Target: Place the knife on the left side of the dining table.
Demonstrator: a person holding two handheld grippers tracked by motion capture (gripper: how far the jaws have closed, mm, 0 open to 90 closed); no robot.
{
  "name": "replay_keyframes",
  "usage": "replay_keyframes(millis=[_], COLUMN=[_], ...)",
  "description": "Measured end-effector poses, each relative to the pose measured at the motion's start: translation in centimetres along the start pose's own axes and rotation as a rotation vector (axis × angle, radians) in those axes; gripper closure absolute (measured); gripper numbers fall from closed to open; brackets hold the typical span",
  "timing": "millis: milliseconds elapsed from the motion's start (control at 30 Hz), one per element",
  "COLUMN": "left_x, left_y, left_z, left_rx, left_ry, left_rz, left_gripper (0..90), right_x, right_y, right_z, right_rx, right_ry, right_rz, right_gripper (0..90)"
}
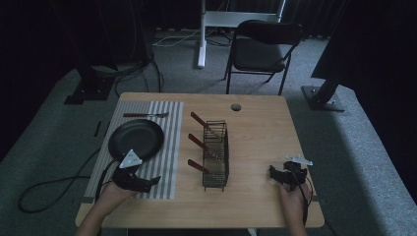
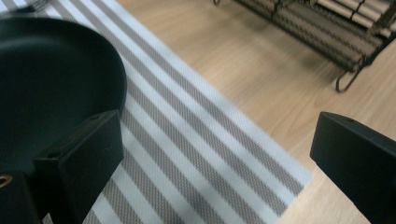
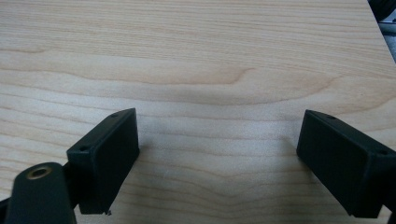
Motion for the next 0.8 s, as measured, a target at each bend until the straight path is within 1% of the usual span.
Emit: replay_keyframes(millis=[133,167,233,267,300,333,367,400,433,500,533,667,800], left_x=[-0.3,-0.5,-0.7,-0.9,-1.0,-1.1,-1.1,-1.3,-1.4,-1.5,-1.6,-1.9,-2.4], left_y=[1.0,1.2,1.6,1.8,2.0,2.2,2.2,2.7,2.9,3.4,3.6,4.5,5.3], left_z=[0.2,0.3,0.5,0.6,0.7,0.8,0.8,0.8,0.9,0.9,0.9,1.0,1.1], left_rx=[-0.018,-0.014,-0.014,-0.011,-0.014,-0.012,-0.012,-0.018,-0.016,-0.022,-0.023,-0.034,-0.035], left_ry=[-0.002,-0.009,-0.006,-0.016,-0.010,-0.017,-0.017,-0.018,-0.030,-0.026,-0.036,-0.048,-0.056], left_rz=[0.005,0.008,0.018,0.021,0.024,0.029,0.029,0.029,0.029,0.032,0.031,0.027,0.040], left_gripper=[3.6,3.6,3.6,3.6,3.6,3.6,3.6,3.6,3.6,3.6,3.6,3.7,4.3], right_x=[0.0,0.0,0.0,0.0,0.0,0.0,0.0,0.0,0.0,0.0,0.0,0.0,0.0], right_y=[0.0,0.0,0.0,0.0,0.0,0.0,0.0,0.0,0.0,0.0,0.0,0.0,0.0], right_z=[0.0,0.0,0.0,0.0,0.0,0.0,0.0,0.0,0.0,0.0,0.0,0.0,0.0], right_rx=[0.000,0.000,0.000,0.000,0.000,0.000,0.000,0.000,0.000,0.000,0.000,0.000,0.000], right_ry=[0.000,0.000,0.000,0.000,0.000,0.000,0.000,0.000,0.000,0.000,0.000,0.000,-0.001], right_rz=[0.000,0.000,0.000,0.000,0.000,0.000,0.000,-0.001,0.000,-0.001,-0.001,-0.001,0.000], right_gripper=[12.0,12.1,12.1,12.1,12.0,12.1,12.1,12.0,12.1,12.1,12.1,12.1,12.2])
Point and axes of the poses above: each handheld gripper's, and its own axes: z roughly forward along the jaws, y roughly out of its top, x roughly to its left, the point moved 8 cm from there along z, roughly forward along the jaws, and after that the axes turned 14 degrees about -z, right-handed, at the moved point
